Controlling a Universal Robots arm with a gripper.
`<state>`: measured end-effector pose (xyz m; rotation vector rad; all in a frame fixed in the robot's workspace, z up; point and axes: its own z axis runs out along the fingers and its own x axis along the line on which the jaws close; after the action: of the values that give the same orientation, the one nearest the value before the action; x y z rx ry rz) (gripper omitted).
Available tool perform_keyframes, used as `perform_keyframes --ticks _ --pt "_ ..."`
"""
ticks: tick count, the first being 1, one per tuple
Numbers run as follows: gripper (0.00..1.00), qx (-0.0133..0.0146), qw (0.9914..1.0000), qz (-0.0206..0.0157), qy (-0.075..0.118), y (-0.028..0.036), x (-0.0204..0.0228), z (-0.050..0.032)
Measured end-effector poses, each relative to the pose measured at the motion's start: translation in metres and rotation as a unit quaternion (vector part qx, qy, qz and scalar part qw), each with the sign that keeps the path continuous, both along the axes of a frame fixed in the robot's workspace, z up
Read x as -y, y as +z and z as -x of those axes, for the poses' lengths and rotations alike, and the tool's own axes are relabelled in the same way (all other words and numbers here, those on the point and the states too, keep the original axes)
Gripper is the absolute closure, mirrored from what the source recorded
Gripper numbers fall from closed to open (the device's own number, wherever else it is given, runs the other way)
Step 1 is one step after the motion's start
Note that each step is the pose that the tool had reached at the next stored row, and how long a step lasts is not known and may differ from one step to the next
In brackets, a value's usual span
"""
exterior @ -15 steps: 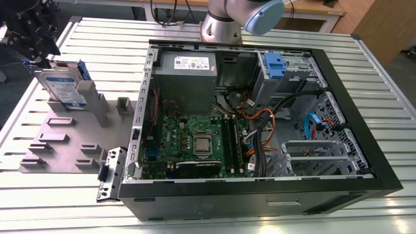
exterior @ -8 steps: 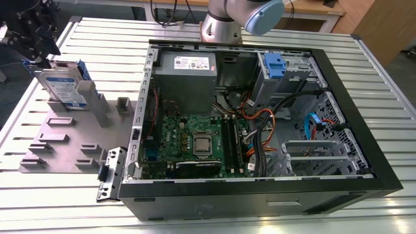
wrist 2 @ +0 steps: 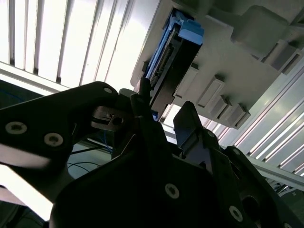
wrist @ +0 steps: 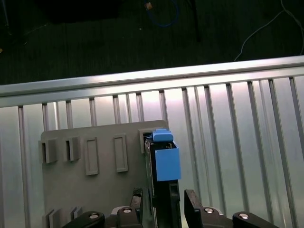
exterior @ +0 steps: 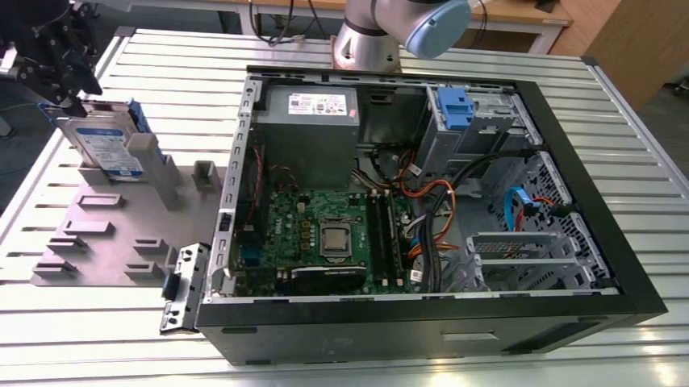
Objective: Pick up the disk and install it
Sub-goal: 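Pick up the disk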
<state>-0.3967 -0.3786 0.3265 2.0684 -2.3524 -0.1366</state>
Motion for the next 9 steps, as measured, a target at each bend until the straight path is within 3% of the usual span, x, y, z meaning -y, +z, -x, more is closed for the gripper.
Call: perform_keyframes --ticks 9 --pt "0.53 0.0003 0.99999 0.0 0.005 -0.0138 0.0 0.0"
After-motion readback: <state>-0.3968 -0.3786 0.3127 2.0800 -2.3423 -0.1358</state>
